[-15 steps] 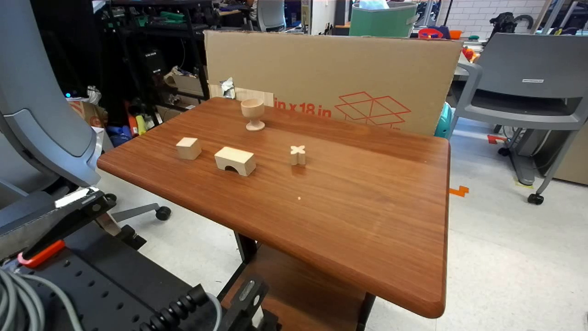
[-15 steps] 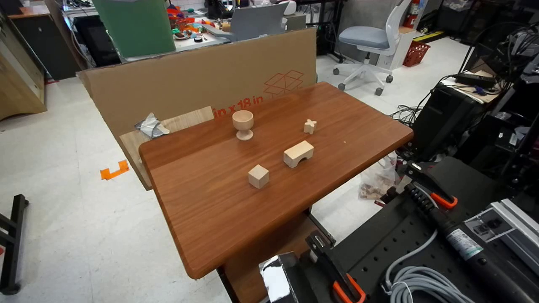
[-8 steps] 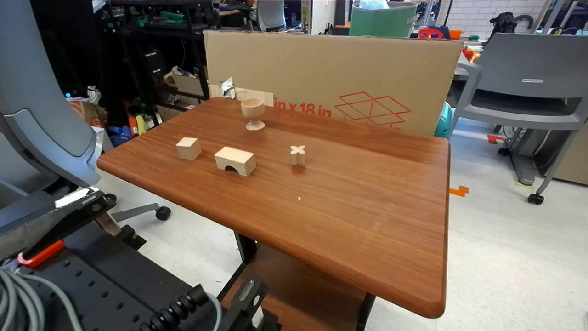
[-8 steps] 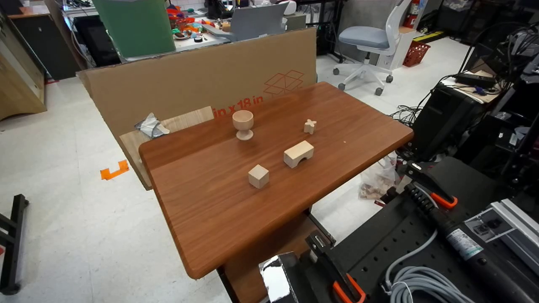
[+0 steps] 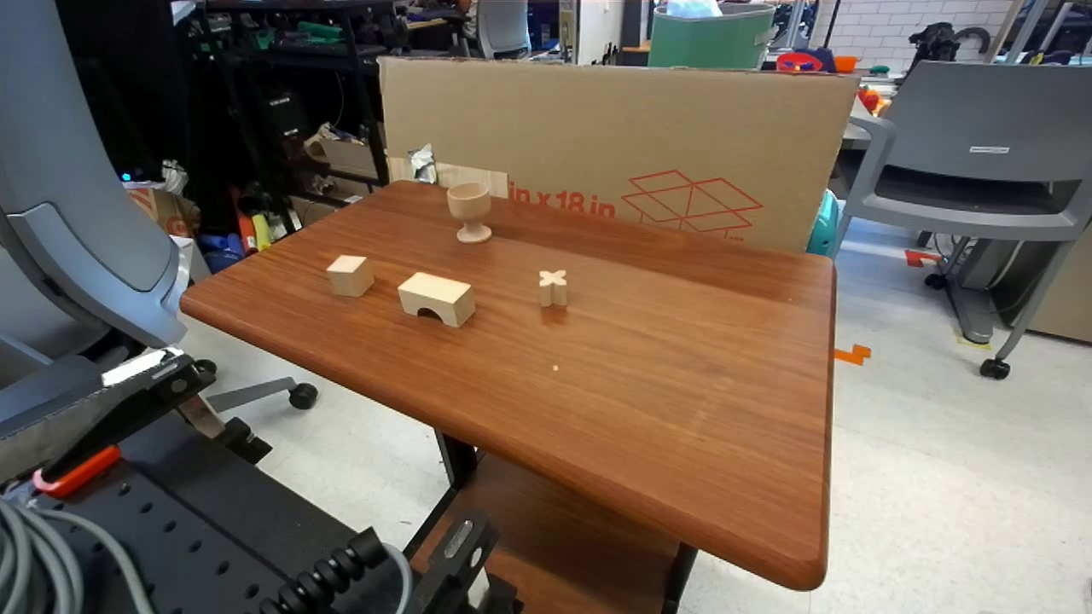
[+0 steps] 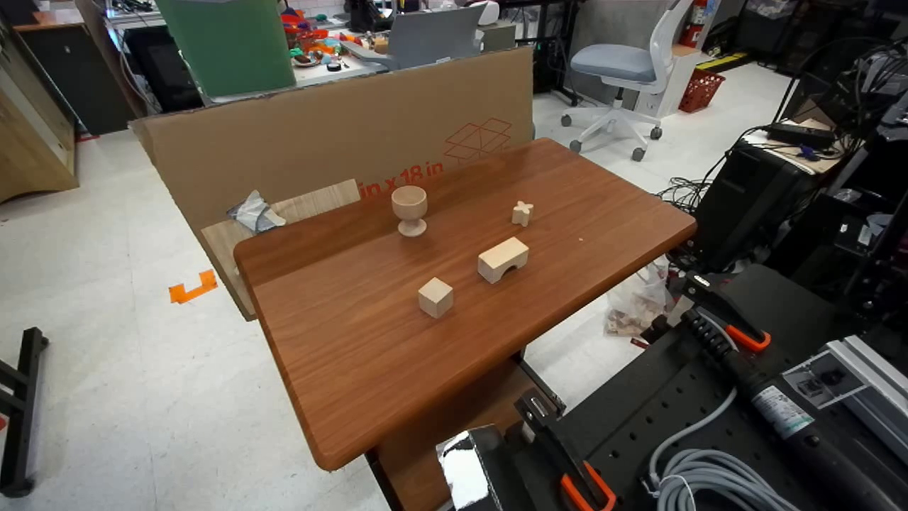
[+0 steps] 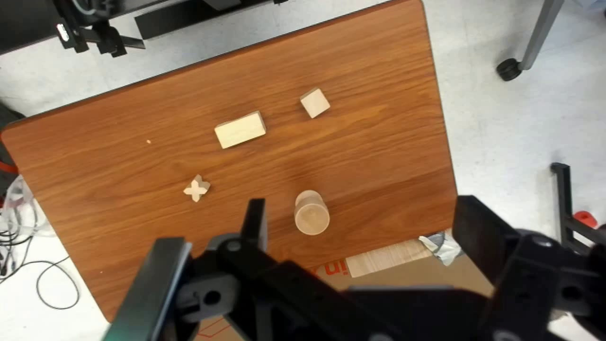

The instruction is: Pick up the wooden cup and move it to the right.

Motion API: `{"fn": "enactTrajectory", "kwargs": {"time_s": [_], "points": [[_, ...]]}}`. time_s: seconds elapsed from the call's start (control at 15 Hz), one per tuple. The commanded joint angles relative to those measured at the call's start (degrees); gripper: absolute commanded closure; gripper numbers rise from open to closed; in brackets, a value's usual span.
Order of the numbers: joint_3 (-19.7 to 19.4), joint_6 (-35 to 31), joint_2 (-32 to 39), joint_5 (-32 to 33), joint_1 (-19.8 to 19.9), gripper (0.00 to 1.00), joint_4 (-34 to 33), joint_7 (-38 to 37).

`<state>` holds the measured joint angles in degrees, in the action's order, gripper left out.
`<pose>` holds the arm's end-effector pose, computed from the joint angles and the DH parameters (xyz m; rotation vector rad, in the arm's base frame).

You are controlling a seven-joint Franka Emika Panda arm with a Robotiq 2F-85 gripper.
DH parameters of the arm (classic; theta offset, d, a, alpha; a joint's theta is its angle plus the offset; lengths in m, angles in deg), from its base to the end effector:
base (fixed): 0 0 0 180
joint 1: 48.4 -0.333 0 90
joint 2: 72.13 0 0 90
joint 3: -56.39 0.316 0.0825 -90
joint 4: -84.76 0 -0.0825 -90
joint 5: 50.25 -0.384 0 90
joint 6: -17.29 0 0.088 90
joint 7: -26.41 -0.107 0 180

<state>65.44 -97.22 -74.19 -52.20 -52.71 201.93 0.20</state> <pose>0.5255 0.1276 0.4554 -3.0992 0.3716 0.0293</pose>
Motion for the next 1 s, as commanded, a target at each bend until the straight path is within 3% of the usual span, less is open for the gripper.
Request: {"fn": "enactTrajectory", "kwargs": {"time_s": [0.0, 0.6, 0.93], "points": [[-1.6, -0.5, 8.5, 5.1, -0.4, 0.0, -5.8, -1.3], [-5.9, -8.7, 26.1, 4.8, -2.4, 0.0, -15.6, -2.3], [-7.2, -7.0, 33.7, 4.8, -4.1, 0.0, -21.4, -2.1]]}}
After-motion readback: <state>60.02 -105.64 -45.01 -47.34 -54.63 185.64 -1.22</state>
